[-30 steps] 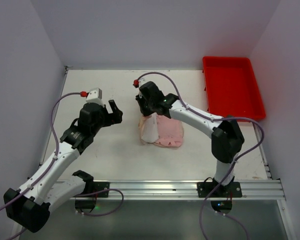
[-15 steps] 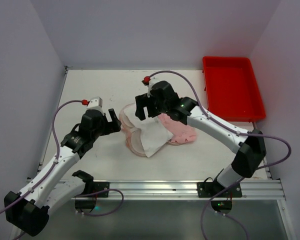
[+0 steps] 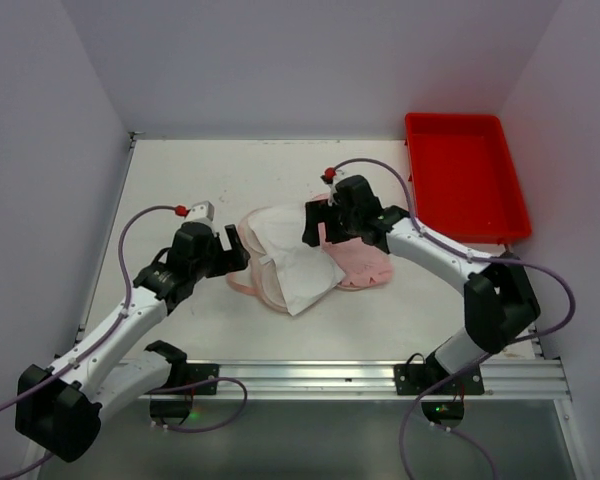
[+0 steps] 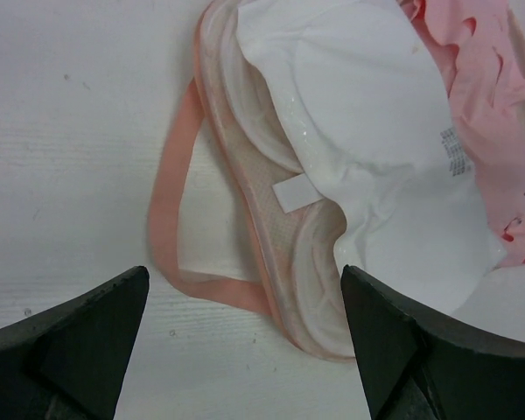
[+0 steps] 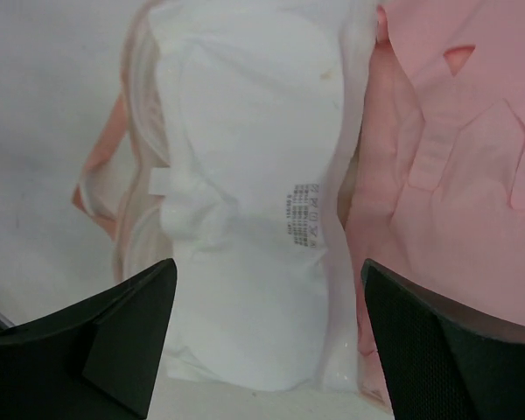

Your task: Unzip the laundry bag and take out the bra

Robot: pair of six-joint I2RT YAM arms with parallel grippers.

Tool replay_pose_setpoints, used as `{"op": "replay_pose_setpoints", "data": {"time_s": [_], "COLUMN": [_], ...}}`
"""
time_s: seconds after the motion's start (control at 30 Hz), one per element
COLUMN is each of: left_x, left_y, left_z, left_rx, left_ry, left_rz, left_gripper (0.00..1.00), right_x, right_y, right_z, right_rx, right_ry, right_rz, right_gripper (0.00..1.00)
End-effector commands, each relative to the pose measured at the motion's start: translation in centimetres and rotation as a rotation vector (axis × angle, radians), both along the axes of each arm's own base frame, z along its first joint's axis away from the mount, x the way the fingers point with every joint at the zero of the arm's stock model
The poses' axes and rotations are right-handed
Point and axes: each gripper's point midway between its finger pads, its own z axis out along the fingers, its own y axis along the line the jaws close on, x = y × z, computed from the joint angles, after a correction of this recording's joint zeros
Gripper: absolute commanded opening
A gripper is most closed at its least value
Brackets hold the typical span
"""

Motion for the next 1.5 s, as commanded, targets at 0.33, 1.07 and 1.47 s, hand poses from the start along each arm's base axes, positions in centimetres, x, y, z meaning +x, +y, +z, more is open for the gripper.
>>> {"op": "replay_pose_setpoints", "data": {"time_s": [0.33, 1.07, 1.47], "left_x": [0.3, 2.8, 2.7], "left_y": [-0.9, 1.0, 1.9], "left_z": [-3.5, 4.7, 5.0], "left_rx": [-0.025, 0.134, 0.179], "left_ry": [0.057, -0.083, -0.144], "left_rz": [-0.013, -0.024, -0.034], "left_gripper": [0.93, 0.94, 0.94], "right_x": [1.8, 5.0, 14.0], "right_y": [3.3, -8.4, -31.1], "right_z": [-7.2, 14.3, 26.8], "right_rx": [0.014, -0.132, -0.588], "right_ry": [0.108, -0.386, -0.651], "right_rz": [0.101, -0.076, -0.721], "right_gripper": [0.53, 0.00, 0.00]}}
